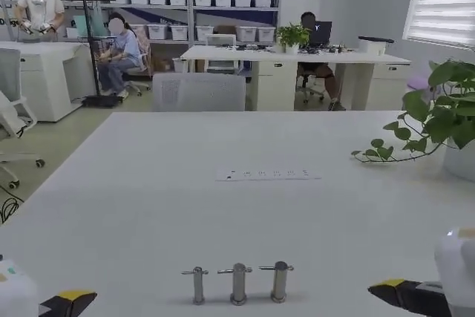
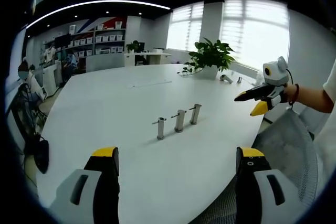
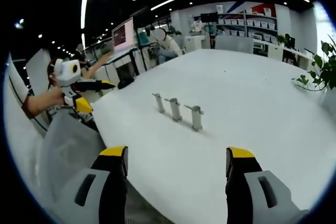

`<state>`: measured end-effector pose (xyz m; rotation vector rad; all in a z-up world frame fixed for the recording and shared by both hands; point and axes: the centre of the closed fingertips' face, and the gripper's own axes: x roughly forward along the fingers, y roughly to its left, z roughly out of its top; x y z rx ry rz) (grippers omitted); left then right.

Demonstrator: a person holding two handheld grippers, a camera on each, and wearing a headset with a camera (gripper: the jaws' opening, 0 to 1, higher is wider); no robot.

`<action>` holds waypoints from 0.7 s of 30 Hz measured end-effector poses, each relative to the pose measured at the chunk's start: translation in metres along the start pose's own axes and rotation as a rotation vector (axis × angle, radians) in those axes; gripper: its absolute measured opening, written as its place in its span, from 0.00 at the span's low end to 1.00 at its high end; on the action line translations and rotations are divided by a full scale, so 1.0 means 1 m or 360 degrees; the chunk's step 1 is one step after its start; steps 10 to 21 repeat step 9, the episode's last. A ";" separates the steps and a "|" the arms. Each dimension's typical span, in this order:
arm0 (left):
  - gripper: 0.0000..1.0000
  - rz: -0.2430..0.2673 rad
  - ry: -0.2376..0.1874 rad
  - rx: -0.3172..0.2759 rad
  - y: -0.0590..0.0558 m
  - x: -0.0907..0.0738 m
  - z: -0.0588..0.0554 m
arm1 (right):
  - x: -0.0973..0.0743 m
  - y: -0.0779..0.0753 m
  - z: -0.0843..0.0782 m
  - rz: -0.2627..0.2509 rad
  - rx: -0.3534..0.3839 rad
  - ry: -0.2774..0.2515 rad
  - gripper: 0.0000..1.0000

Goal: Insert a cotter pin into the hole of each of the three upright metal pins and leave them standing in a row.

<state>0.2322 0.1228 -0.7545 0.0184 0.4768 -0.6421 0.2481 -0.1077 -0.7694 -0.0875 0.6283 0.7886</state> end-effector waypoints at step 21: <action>0.93 0.0005 0.0019 -0.0001 0.002 -0.003 -0.006 | 0.004 0.004 -0.005 -0.0004 0.0000 0.0004 0.78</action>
